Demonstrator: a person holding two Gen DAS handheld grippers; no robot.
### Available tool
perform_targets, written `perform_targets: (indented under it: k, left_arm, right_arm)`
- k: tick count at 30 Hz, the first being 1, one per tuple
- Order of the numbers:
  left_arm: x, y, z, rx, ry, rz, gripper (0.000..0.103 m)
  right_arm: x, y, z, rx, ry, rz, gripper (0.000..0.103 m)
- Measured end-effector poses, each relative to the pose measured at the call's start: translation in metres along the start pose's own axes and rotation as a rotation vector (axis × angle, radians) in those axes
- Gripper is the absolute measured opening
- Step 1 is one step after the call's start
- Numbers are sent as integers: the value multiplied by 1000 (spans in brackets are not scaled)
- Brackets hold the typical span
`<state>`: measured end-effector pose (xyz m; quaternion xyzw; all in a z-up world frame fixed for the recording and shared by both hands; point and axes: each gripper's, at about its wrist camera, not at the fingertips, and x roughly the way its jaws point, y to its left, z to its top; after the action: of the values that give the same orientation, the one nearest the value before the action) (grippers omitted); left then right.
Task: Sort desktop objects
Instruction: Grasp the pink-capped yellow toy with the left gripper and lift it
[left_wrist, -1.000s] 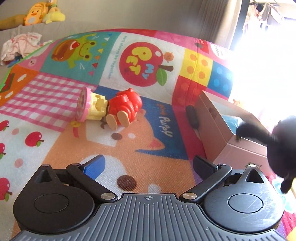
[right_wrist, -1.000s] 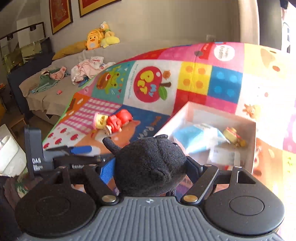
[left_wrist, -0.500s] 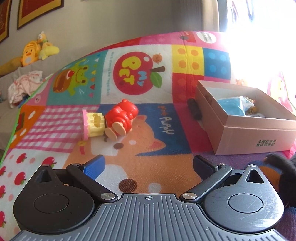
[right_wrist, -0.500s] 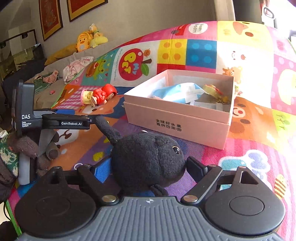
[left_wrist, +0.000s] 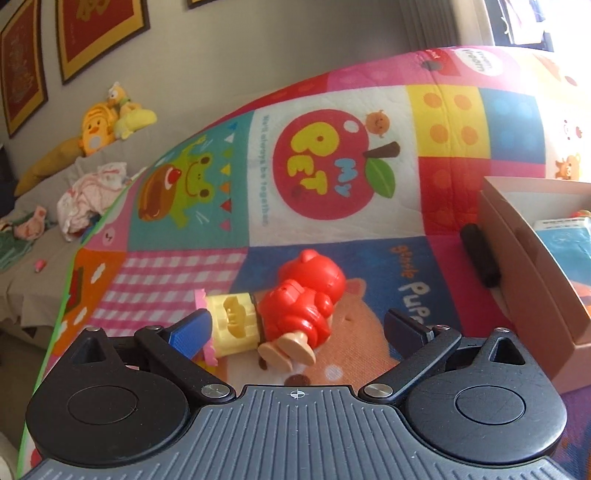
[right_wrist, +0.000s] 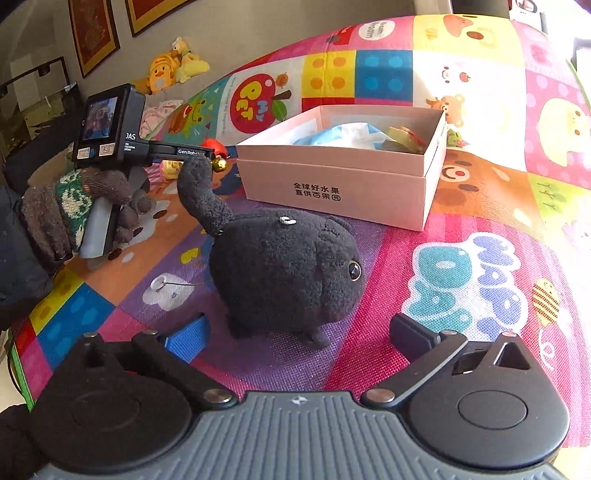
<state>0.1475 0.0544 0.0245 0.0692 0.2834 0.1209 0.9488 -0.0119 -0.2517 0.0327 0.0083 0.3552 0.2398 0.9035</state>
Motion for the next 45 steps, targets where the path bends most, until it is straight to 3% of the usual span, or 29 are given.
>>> perform_targets:
  k: [3,6,7,9,14,21,25,29,30,32,33,34,35,37,40,43,45]
  left_arm:
    - [8,0,2,2,20,0,81]
    - [5,1,-3,12,18,-26,77]
    - [4,-1,-5,32,18,-30,59]
    - [2,-5,-10,66,16,-23,45]
    - [-20,-3,-18,51,3,-83,45]
    - [-101,-11,-49,22,-3,-310,42]
    - [-132,-25,-68,27,37,-448,42]
    - [-150,-37,-76,45,40,-553,48]
    - [-152,-36,-75,42,27,-556,55]
    - [-153,-26,-69,16,-25,-511,68]
    - [-149,-19,-64,-9,-43,-470,83]
    - [-142,-8,-57,-50,-63,-403,95]
    - [-131,3,-51,-90,-79,-327,97]
    - [-100,23,-35,-146,-59,-173,97]
    - [-40,46,-14,-186,11,-13,96]
    - [6,57,-3,-192,53,65,93]
    - [24,58,1,-172,59,75,88]
  right_arm:
    - [2,-1,0,8,4,-4,103]
    - [3,-2,0,18,10,-6,103]
    - [3,-2,0,19,10,-6,103]
    - [4,-2,0,17,10,-10,103]
    - [4,-3,0,19,8,-11,103]
    - [4,-1,0,17,8,-14,103]
    - [5,0,-1,9,10,-23,103]
    - [6,3,-1,-4,14,-37,103]
    - [6,3,-1,-8,15,-42,103]
    - [7,5,-1,-18,18,-53,103]
    - [7,5,-1,-20,19,-56,103]
    - [7,5,-1,-22,20,-58,103]
    - [7,5,-2,-24,20,-59,103]
    - [8,6,-2,-27,22,-63,103]
    - [8,8,-2,-35,25,-71,103]
    - [9,10,-2,-44,28,-79,103]
    - [9,10,-3,-48,29,-82,103]
